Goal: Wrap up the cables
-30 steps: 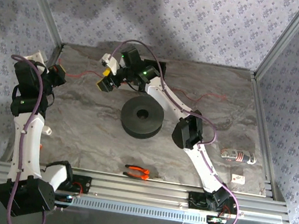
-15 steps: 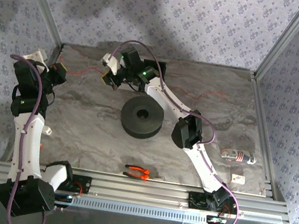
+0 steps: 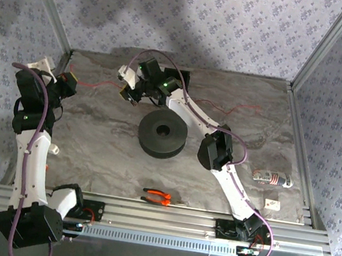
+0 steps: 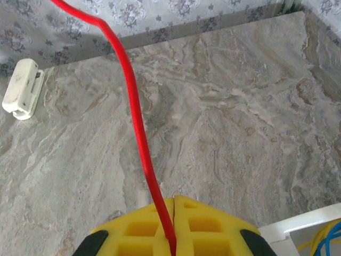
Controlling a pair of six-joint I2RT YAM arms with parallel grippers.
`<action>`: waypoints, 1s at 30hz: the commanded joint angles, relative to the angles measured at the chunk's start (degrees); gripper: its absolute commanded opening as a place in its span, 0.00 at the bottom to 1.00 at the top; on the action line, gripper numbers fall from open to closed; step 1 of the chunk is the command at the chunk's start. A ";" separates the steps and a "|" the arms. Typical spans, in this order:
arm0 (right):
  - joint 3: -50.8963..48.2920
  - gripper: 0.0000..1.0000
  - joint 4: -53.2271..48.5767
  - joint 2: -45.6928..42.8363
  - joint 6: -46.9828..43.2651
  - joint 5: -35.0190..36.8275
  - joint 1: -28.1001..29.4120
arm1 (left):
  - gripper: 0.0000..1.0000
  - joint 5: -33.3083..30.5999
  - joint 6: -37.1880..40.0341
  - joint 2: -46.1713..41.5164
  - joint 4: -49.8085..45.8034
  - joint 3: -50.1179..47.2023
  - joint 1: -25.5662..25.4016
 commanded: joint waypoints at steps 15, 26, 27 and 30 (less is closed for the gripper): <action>-6.03 0.00 -10.64 -6.52 -8.91 11.76 -1.70 | 0.00 0.25 -2.95 -1.34 5.18 0.29 3.17; -10.78 0.00 -9.72 -9.07 -9.29 13.30 -2.60 | 0.00 1.17 -4.09 -1.69 6.01 0.57 6.02; -11.01 0.00 -9.77 -9.23 -9.35 13.48 -2.65 | 0.00 1.38 -4.12 -1.69 5.96 0.66 6.26; -11.50 0.00 -9.47 -9.67 -9.21 13.54 -2.77 | 0.00 1.57 -4.31 -1.52 6.05 0.72 6.44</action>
